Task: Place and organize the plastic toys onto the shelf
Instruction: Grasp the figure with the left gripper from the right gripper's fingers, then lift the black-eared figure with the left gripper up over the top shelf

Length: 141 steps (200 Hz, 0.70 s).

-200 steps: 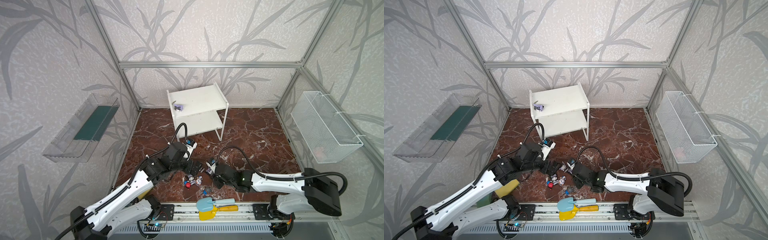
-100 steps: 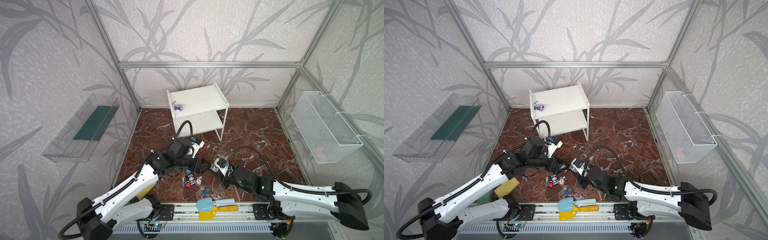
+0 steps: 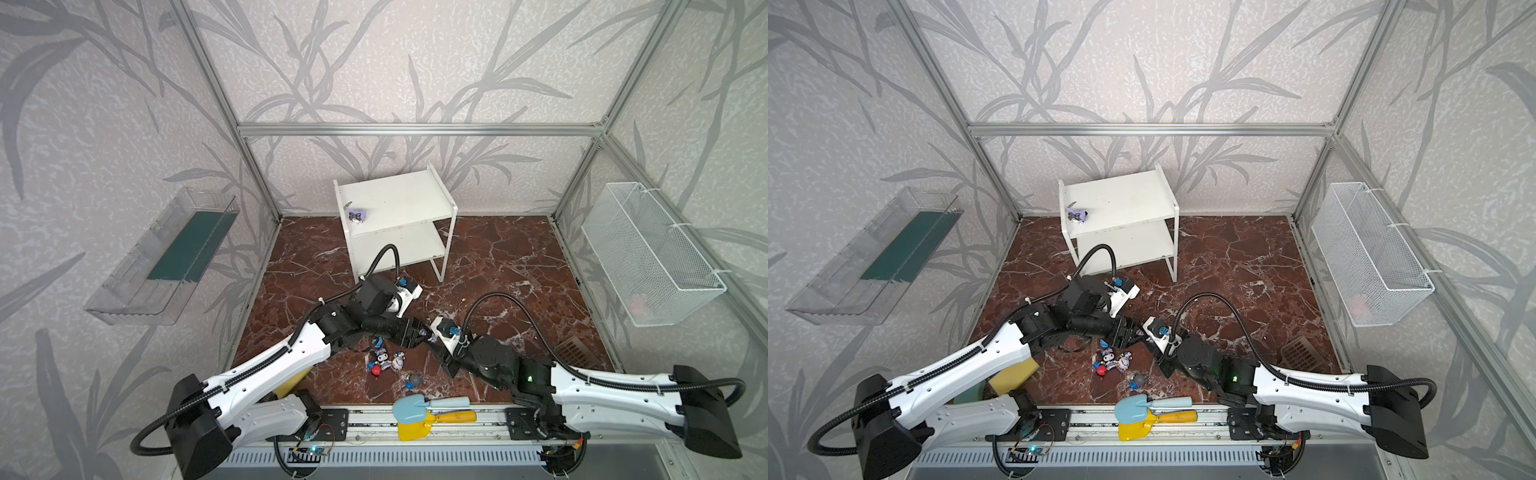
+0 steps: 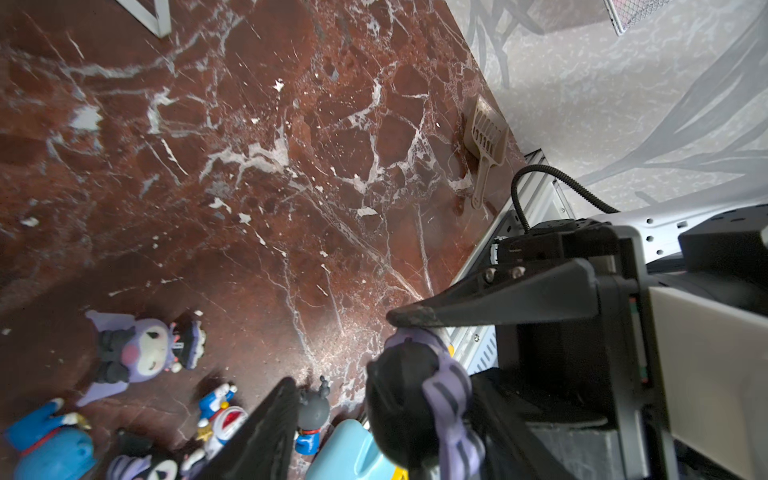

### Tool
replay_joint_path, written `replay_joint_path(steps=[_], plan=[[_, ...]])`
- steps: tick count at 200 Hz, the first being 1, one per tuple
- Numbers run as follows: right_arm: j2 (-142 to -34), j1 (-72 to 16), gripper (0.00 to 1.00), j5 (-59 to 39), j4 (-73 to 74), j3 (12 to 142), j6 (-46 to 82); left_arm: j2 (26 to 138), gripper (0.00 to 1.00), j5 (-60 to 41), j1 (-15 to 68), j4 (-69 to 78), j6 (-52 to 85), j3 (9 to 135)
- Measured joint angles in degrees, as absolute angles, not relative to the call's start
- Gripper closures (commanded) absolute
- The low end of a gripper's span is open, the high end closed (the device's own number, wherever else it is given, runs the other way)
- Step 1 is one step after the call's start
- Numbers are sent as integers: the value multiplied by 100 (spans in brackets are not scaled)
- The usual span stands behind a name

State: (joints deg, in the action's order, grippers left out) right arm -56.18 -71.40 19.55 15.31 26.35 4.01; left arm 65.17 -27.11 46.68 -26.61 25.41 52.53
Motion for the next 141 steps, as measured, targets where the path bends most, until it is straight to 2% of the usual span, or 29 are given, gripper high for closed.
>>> replay_joint_path(steps=[23, 86, 111, 141], plan=[[-5662, -7247, 72, 2191, 1579, 2637, 325, 6558, 51, -2681, 4722, -2709, 2502, 5299], [-5806, -7363, 70, 2530, 1669, 2639, 252, 6663, 61, -2659, 4753, -2753, 2412, 5380], [-5806, -7373, 64, 2606, 1754, 2637, 228, 6674, 64, -2602, 4759, -2821, 2355, 5492], [-5771, -7384, 49, 2611, 1868, 2637, 196, 6731, 65, -2421, 4751, -3114, 2145, 5795]])
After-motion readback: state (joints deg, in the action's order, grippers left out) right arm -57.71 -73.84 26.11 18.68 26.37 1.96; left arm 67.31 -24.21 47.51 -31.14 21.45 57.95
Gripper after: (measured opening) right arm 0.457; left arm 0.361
